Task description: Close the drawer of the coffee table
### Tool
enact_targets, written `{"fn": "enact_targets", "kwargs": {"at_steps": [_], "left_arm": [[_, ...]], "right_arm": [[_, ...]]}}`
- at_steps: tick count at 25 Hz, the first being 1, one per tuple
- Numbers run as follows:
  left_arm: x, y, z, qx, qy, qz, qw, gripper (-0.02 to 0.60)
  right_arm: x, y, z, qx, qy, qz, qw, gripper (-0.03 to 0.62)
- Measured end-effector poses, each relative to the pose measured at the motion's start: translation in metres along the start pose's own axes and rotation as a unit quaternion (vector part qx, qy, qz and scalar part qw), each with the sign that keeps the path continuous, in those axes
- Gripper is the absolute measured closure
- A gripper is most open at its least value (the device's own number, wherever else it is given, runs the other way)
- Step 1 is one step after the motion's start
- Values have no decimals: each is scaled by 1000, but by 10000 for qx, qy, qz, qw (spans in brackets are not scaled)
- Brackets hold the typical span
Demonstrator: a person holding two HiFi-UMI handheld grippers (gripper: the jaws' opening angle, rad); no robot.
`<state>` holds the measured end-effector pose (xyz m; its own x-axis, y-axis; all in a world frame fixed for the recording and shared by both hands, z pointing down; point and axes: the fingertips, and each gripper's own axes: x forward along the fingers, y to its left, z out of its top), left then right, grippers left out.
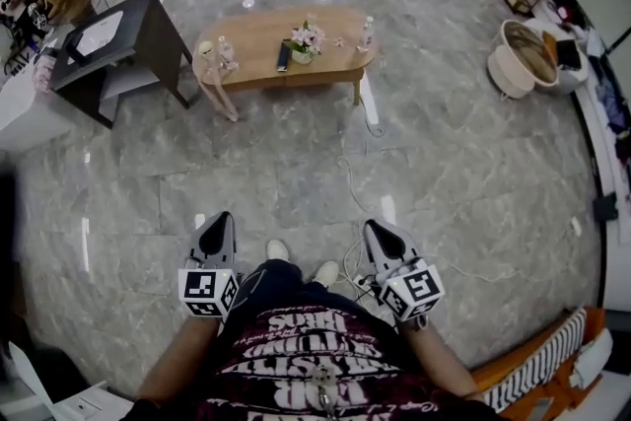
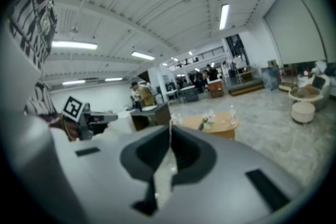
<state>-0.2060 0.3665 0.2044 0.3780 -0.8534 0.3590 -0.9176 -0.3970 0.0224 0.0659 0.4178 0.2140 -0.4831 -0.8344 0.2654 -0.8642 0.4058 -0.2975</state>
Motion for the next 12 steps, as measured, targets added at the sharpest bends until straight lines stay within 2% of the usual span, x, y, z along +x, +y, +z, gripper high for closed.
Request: {"fn": "enact_targets", "kwargs": {"at_steps": [6,9,12], "left_arm": [[14,13,-11,-46,214,42,9998,560],[31,24,-2,-77,115,33,9999,560],[53,28,13,-5,-27,-145,9999,560]], "right_arm": [[25,1,-10,97,203,114,9997,559],[43,-3,-5,103,247,93,9996,559],[60,-8,9,37,203,39,9998,559]]}}
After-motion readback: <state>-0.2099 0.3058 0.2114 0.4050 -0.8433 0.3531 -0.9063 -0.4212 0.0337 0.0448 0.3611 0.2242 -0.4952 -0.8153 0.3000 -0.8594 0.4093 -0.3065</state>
